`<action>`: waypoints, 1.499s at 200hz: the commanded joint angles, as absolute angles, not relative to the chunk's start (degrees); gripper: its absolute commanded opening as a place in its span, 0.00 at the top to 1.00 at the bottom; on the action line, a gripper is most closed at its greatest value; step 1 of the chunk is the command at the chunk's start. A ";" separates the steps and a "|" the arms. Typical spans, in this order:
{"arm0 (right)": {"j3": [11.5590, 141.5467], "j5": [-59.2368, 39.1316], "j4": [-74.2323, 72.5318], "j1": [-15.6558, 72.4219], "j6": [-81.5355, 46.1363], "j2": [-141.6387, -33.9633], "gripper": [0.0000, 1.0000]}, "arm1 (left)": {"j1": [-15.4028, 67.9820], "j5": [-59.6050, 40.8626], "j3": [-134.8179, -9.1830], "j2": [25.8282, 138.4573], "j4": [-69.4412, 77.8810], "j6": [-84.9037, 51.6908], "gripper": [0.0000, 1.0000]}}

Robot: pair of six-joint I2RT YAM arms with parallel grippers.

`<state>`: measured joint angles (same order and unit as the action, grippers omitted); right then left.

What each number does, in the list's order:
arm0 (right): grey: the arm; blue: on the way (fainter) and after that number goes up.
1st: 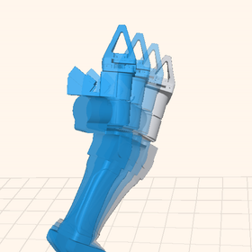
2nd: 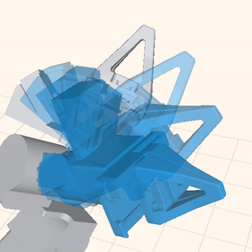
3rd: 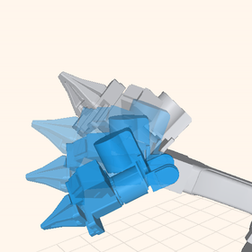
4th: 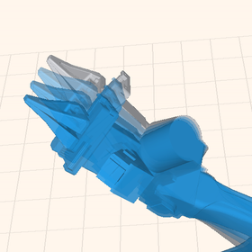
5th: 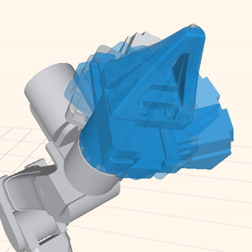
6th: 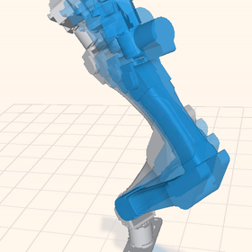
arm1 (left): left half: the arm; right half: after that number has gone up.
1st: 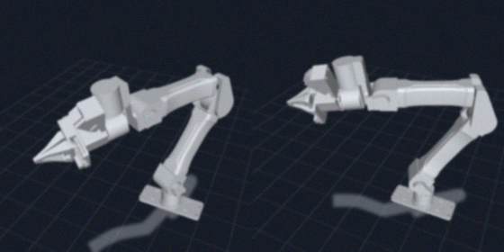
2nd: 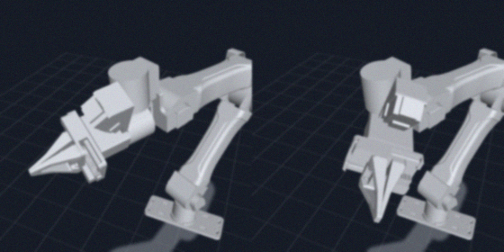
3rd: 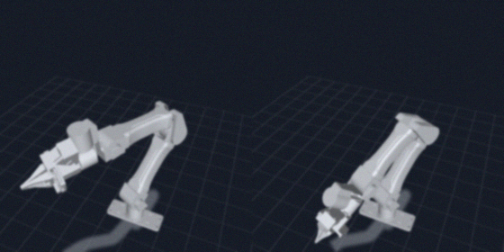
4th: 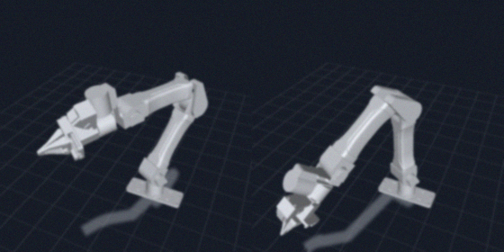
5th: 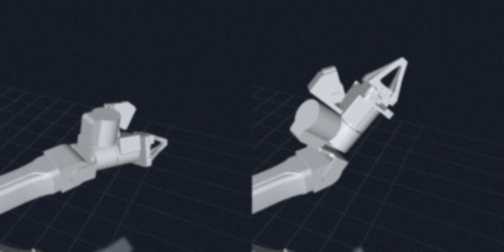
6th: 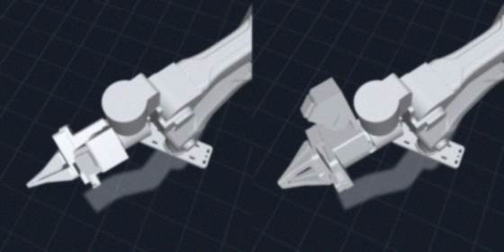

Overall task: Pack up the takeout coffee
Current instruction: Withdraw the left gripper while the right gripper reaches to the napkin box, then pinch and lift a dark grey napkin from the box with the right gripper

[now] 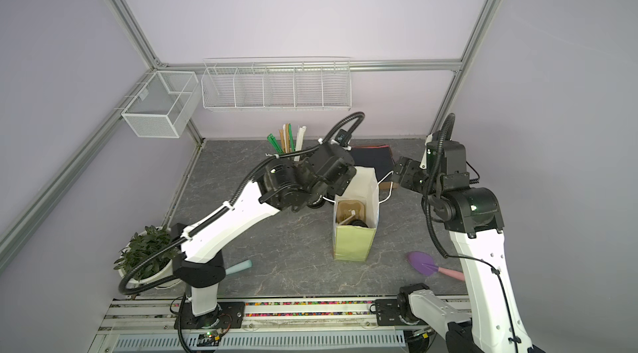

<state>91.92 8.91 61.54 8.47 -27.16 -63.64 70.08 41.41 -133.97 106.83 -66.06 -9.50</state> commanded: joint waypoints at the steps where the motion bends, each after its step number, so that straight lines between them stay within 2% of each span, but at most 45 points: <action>1: 91.44 2.99 58.31 4.51 -31.58 -68.73 0.12 | 69.90 47.01 -125.18 97.46 -58.26 -7.73 0.00; 22: 91.99 1.34 56.78 2.01 -33.65 -74.94 0.12 | 69.06 48.30 -112.53 87.23 -49.64 -6.05 0.01; 82: 97.91 4.87 51.24 2.02 -34.55 -96.72 0.12 | 59.01 41.64 -84.57 64.12 -37.41 -9.41 0.01; 151: 114.81 7.83 54.40 6.39 -30.70 -121.30 0.06 | 54.85 45.63 -63.02 51.06 -28.79 -8.70 0.01; 181: 121.80 9.30 57.73 6.94 -29.71 -128.70 0.00 | 52.88 45.38 -57.78 48.88 -25.23 -8.11 0.01; 249: 135.31 8.15 63.46 7.29 -28.23 -141.99 0.13 | 50.94 43.92 -56.07 50.78 -23.43 -8.35 0.01; 300: 136.75 7.23 62.78 7.21 -27.42 -145.32 0.27 | 49.76 42.54 -55.90 51.47 -23.34 -8.88 0.01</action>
<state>135.81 8.10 61.23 7.18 -28.05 -144.51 50.63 43.42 -56.55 51.22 -24.23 -8.51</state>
